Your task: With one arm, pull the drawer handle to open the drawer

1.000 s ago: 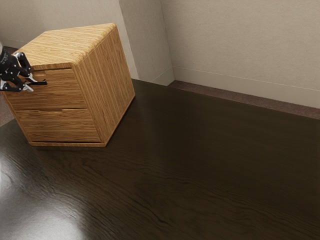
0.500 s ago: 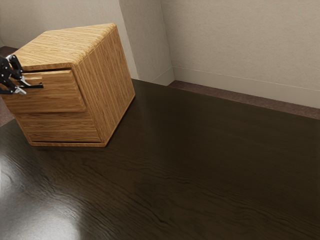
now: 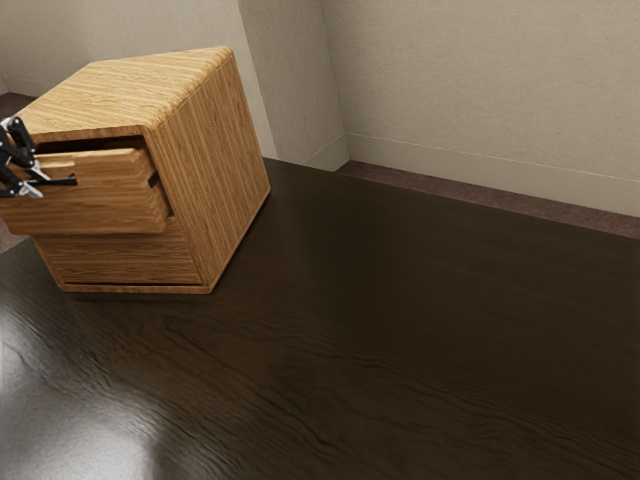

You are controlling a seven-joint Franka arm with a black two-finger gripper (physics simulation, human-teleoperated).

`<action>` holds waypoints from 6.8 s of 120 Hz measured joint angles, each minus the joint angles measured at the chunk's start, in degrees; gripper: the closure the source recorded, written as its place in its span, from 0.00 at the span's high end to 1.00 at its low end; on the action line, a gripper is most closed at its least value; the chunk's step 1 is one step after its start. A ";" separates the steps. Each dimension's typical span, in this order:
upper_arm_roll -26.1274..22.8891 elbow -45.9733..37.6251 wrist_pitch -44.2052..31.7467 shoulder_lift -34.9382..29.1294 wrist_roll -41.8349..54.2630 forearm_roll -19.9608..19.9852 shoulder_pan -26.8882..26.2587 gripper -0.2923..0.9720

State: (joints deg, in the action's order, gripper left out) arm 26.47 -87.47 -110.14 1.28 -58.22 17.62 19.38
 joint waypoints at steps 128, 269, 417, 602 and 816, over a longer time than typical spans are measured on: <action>0.02 -3.86 1.86 -4.46 1.61 0.35 0.14 0.29; 1.38 -9.59 2.69 -10.30 2.04 0.05 -0.16 0.29; 1.39 -15.78 2.82 -16.58 2.17 -0.18 -0.20 0.29; 1.75 -21.53 3.60 -23.76 2.19 -2.38 0.46 0.29; -18.89 2.01 35.61 -31.16 2.49 -29.97 -0.57 0.71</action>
State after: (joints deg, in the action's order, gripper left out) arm 7.58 -85.46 -74.54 -29.88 -55.72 -12.35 18.81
